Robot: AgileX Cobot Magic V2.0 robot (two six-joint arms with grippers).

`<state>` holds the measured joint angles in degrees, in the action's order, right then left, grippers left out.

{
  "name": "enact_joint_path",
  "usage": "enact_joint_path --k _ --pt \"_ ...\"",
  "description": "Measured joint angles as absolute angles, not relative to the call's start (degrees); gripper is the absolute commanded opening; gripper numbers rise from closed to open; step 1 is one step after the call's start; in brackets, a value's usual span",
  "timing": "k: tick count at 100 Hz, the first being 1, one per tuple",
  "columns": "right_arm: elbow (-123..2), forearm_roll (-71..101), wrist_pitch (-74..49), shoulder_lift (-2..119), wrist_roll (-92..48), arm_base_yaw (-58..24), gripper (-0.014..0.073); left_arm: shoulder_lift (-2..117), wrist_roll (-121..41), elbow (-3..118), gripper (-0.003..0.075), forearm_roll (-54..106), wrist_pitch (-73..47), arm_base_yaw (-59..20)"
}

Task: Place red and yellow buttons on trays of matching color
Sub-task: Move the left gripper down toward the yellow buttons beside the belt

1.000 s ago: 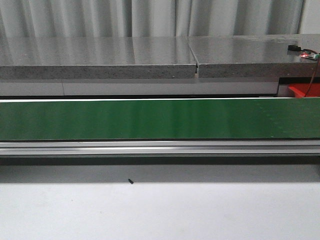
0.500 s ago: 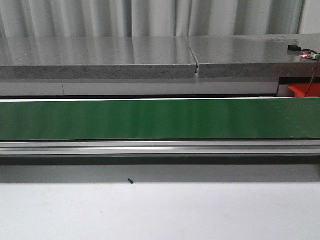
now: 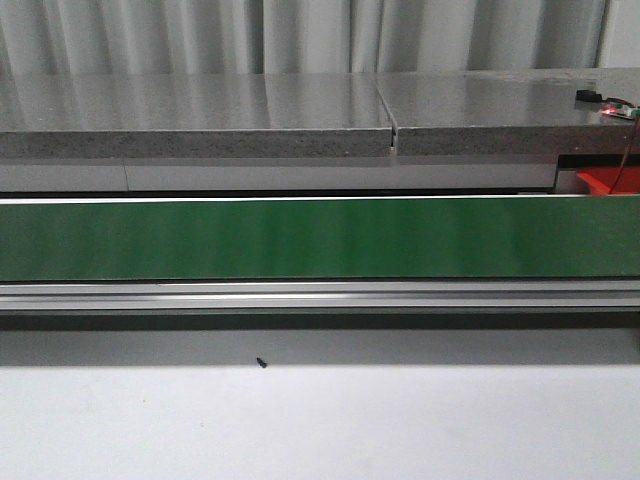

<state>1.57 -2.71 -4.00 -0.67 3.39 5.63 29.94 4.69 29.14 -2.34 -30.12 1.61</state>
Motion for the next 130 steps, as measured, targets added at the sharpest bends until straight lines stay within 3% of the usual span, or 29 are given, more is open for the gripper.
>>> enact_joint_path --k 24,81,130 --pt "1.57 -2.71 -4.00 -0.67 3.39 5.63 -0.0059 39.71 10.10 36.49 0.0576 -3.02 -35.97 3.51" --pt "1.57 -2.71 -4.00 -0.67 3.39 5.63 -0.0059 62.15 12.25 49.90 0.0575 -3.66 -53.78 20.54" --pt "1.57 -2.71 -4.00 -0.67 3.39 5.63 -0.0059 78.01 11.30 51.24 0.0575 -3.89 -52.70 24.36"
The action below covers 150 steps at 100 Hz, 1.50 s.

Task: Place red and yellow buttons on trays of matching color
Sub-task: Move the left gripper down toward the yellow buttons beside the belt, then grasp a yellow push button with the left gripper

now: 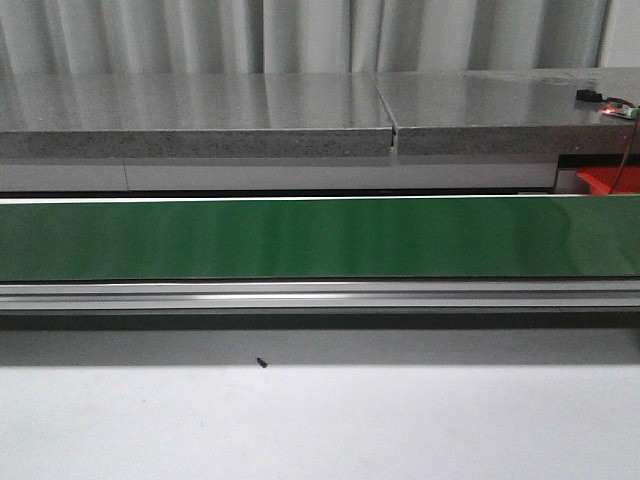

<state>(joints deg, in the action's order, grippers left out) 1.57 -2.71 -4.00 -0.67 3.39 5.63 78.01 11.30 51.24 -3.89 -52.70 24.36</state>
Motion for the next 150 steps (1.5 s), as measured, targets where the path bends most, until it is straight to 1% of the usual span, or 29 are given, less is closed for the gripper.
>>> enact_joint_path --k 25,40,65,75,87,95,114,120,140,150 --pt "1.57 -2.71 -4.00 -0.67 3.39 5.63 -0.0059 83.66 11.30 51.35 0.0575 -3.89 -47.92 24.36" --pt "1.57 -2.71 -4.00 -0.67 3.39 5.63 -0.0059 87.00 11.30 51.38 0.0569 -3.89 -45.51 25.64" --pt "1.57 -2.71 -4.00 -0.67 3.39 5.63 -0.0059 89.55 11.30 51.38 0.0560 -3.77 -39.66 26.81" --pt "1.57 -2.71 -4.00 -0.67 3.39 5.63 -0.0059 89.96 11.30 51.38 0.0518 -3.70 -37.31 26.81" --pt "1.57 -2.71 -4.00 -0.67 3.39 5.63 -0.0059 90.43 11.30 51.38 0.0413 -3.25 -35.69 26.81" --pt "1.57 -2.71 -4.00 -0.67 3.39 5.63 -0.0059 90.95 11.30 51.38 0.0358 -2.75 -34.92 26.81" --pt "1.57 -2.71 -4.00 -0.67 3.39 5.63 -0.0059 92.11 11.30 51.38 0.0251 -2.39 -34.72 26.81" --pt "1.57 -2.71 -4.00 -0.67 3.39 5.63 -0.0059 92.11 11.30 51.38 0.0239 -2.39 -34.65 26.81" --pt "1.57 -2.71 -4.00 -0.67 3.39 5.63 -0.0059 91.96 11.30 51.51 0.0239 -2.39 -35.33 26.81" --pt "1.57 -2.71 -4.00 -0.67 3.39 5.63 -0.0059 89.54 11.15 51.51 0.0239 -2.70 -37.43 26.81"
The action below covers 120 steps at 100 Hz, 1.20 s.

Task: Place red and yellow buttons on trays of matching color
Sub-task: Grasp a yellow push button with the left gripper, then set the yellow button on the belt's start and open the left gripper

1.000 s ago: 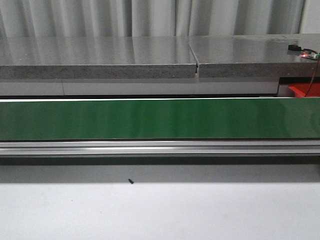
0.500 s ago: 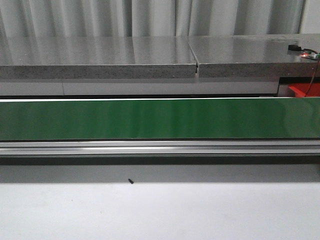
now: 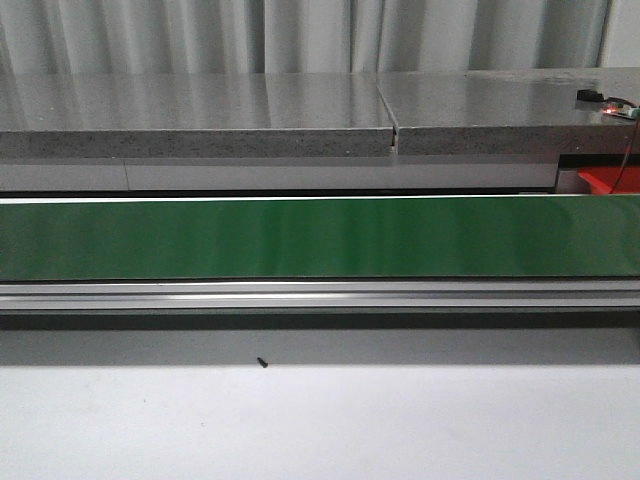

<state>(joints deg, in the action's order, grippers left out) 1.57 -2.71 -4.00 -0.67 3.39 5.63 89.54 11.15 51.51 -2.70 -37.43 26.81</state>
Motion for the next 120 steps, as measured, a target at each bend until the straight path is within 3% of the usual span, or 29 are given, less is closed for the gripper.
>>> enact_joint_path --k 47,74,120 --pt "1.57 -2.71 -4.00 -0.67 3.39 5.63 -0.0059 74.09 8.43 55.31 0.0239 -3.08 -48.73 26.81" --pt "1.57 -2.71 -4.00 -0.67 3.39 5.63 -0.0059 75.75 7.89 61.88 0.0239 -1.76 -49.76 21.89" --pt "1.57 -2.71 -4.00 -0.67 3.39 5.63 -0.0059 88.65 7.80 69.82 0.0239 -0.69 -50.25 12.42"
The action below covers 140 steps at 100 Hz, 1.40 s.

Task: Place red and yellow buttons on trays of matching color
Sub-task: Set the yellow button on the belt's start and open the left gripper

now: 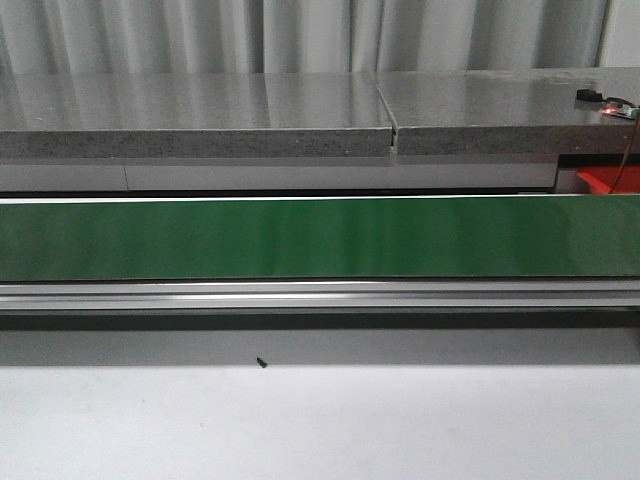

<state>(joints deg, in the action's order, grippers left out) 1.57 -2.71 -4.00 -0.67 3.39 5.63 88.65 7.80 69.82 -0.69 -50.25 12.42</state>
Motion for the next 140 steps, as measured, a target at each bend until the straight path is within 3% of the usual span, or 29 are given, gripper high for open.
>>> enact_joint_path --k 33,40,53,59,110,140 --pt "1.57 -2.71 -4.00 -0.67 3.39 5.63 -0.0059 93.61 6.67 71.54 0.0260 -0.45 -49.80 12.07" --pt "1.57 -2.71 -4.00 -0.67 3.39 5.63 -0.0059 93.97 5.29 71.63 0.0343 0.00 -49.80 12.07" --pt "1.57 -2.71 -4.00 -0.67 3.39 5.63 -0.0059 93.97 2.70 71.89 0.0592 2.07 -49.80 12.07" --pt "1.57 -2.71 -4.00 -0.67 3.39 5.63 -0.0059 93.97 2.34 72.32 0.0635 3.27 -50.01 12.07" --pt "1.57 -2.71 -4.00 -0.67 3.39 5.63 -0.0059 87.75 2.06 73.79 0.0628 4.03 -51.22 11.72" --pt "1.57 -2.71 -4.00 -0.67 3.39 5.63 -0.0059 85.58 2.02 73.79 0.0628 3.49 -54.58 17.71"
